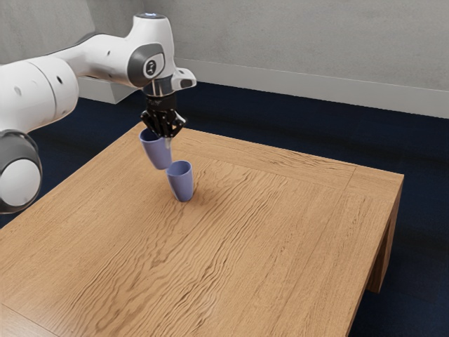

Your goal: Place the right cup onto the left cup

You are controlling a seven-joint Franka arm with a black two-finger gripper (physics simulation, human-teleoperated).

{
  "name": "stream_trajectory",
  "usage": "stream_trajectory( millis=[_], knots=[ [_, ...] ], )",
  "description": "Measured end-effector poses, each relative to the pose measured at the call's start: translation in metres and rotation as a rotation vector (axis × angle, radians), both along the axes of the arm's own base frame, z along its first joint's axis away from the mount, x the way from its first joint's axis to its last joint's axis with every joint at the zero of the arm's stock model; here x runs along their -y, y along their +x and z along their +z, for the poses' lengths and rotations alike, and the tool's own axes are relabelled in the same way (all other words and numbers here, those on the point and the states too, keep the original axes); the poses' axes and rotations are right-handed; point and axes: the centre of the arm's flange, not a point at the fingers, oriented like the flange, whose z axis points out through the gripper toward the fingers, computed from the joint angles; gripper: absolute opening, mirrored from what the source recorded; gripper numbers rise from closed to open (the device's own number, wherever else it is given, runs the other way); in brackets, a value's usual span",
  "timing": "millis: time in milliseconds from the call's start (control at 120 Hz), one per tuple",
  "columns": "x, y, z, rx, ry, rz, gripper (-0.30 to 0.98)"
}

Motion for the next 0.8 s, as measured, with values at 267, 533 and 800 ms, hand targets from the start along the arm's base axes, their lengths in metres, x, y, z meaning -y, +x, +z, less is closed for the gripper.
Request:
stream_trajectory(
  millis=[267,533,800],
  knots=[
    [0.005,0.012,-0.003,0.005,-0.002,-0.018,-0.10],
    [0.010,0.022,-0.008,0.010,-0.005,-0.033,-0.10],
    [0.011,0.032,-0.012,0.018,-0.004,-0.042,-0.10]
  ],
)
